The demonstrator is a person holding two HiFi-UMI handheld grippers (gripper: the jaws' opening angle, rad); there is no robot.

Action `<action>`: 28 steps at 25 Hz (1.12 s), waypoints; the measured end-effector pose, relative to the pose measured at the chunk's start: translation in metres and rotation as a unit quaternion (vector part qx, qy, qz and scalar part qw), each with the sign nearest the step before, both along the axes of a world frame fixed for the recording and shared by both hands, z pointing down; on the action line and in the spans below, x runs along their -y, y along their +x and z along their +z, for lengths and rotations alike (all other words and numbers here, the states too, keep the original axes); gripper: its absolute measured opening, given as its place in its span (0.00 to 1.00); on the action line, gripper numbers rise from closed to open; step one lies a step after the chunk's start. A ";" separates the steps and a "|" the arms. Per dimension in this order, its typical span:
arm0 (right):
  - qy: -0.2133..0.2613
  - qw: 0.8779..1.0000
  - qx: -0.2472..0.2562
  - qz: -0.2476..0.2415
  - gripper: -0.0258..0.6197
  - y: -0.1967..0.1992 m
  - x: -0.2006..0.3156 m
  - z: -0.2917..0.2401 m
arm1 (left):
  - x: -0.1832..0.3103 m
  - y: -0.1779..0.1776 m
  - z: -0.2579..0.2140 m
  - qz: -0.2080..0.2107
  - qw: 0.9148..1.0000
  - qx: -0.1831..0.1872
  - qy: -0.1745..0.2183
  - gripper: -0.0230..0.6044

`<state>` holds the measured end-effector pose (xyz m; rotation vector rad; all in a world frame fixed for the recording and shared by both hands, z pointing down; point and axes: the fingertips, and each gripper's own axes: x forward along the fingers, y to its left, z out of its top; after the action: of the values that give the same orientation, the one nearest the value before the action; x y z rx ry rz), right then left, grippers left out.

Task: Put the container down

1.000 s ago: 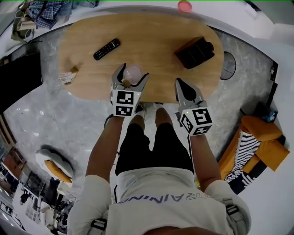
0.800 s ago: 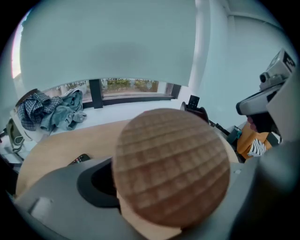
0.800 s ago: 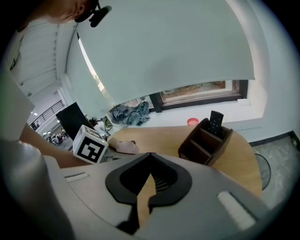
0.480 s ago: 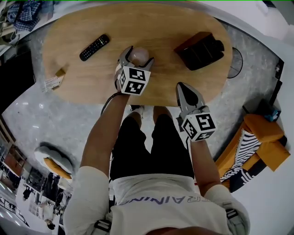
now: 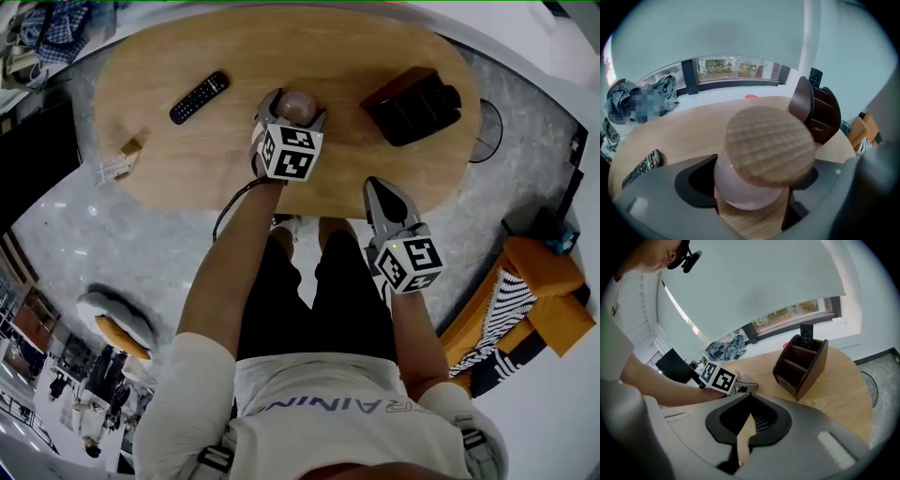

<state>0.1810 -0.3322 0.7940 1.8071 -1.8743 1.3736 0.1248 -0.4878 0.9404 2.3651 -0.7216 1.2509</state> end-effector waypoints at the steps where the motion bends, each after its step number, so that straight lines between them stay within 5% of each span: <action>1: 0.000 1.000 0.002 -0.003 0.06 -0.002 -0.001 -0.003 | -0.001 -0.001 -0.003 -0.004 1.000 -0.002 -0.007 0.70; 8: -0.005 0.999 -0.007 -0.036 0.07 -0.014 -0.006 -0.026 | -0.010 -0.017 -0.059 -0.023 0.998 -0.034 -0.037 0.77; 12: -0.017 0.998 -0.009 -0.061 0.07 -0.038 -0.019 -0.040 | -0.034 -0.054 -0.104 -0.056 0.994 -0.062 -0.076 0.77; 16: 0.000 0.997 -0.023 -0.080 0.06 -0.057 -0.017 -0.066 | -0.047 -0.093 -0.167 -0.077 0.990 -0.092 -0.071 0.76; 28: 0.084 0.986 -0.096 -0.111 0.07 -0.118 -0.005 -0.189 | -0.081 -0.208 -0.365 -0.097 0.982 -0.160 0.038 0.33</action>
<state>0.0628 -0.3277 0.6046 1.6727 -2.0632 0.9584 -0.0829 -0.4064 0.5752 2.4079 -0.8797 0.7521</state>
